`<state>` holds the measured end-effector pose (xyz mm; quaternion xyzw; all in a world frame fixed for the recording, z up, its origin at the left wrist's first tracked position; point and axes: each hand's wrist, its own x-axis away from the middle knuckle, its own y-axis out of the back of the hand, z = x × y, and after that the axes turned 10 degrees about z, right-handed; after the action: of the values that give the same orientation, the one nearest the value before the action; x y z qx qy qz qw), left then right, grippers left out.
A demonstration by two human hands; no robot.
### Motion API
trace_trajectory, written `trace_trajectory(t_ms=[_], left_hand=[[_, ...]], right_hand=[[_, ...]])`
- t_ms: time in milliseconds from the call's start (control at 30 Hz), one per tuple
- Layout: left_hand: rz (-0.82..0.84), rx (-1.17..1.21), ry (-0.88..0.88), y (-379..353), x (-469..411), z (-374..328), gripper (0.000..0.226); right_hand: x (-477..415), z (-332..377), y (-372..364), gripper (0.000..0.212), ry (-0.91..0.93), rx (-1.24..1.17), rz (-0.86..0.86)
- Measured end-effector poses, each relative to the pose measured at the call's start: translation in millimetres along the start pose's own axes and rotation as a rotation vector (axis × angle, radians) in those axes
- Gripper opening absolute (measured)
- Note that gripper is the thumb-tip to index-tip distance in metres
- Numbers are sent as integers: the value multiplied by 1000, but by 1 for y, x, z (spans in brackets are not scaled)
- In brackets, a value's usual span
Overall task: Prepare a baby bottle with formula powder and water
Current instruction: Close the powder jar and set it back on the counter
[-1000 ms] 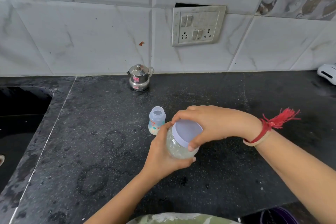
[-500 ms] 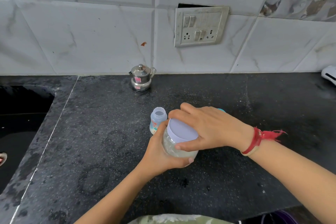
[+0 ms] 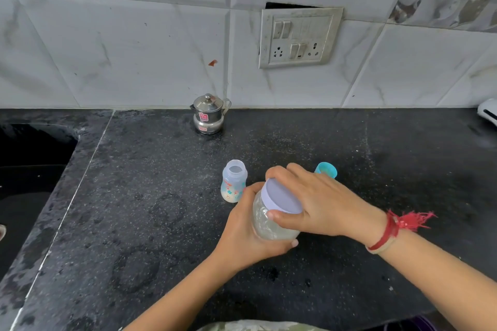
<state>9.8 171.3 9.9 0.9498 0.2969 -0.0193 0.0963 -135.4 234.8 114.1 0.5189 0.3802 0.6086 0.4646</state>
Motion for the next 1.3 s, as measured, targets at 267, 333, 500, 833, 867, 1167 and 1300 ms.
trace_trajectory(t_ms=[267, 333, 500, 833, 867, 1167, 1300], left_hand=[[-209, -178, -153, 36, -14, -8, 105], [-253, -191, -126, 49, -16, -2, 105], [-291, -235, -60, 67, -18, 12, 98], [-370, -161, -33, 73, -22, 30, 83], [-374, -160, -28, 74, -23, 30, 82], [-377, -158, 14, 73, -31, 39, 82], [-356, -172, 36, 71, -37, 42, 86]], right_hand=[[-25, -47, 44, 55, -40, 25, 60], [-40, -65, 53, 55, -89, 12, 25], [-101, -108, 64, 64, -201, -95, -80], [-211, -167, 66, 67, -485, -130, -78], [-215, -172, 66, 65, -496, -135, -78], [-236, -190, 63, 65, -542, -176, -115], [-240, -187, 62, 68, -540, -171, -126]])
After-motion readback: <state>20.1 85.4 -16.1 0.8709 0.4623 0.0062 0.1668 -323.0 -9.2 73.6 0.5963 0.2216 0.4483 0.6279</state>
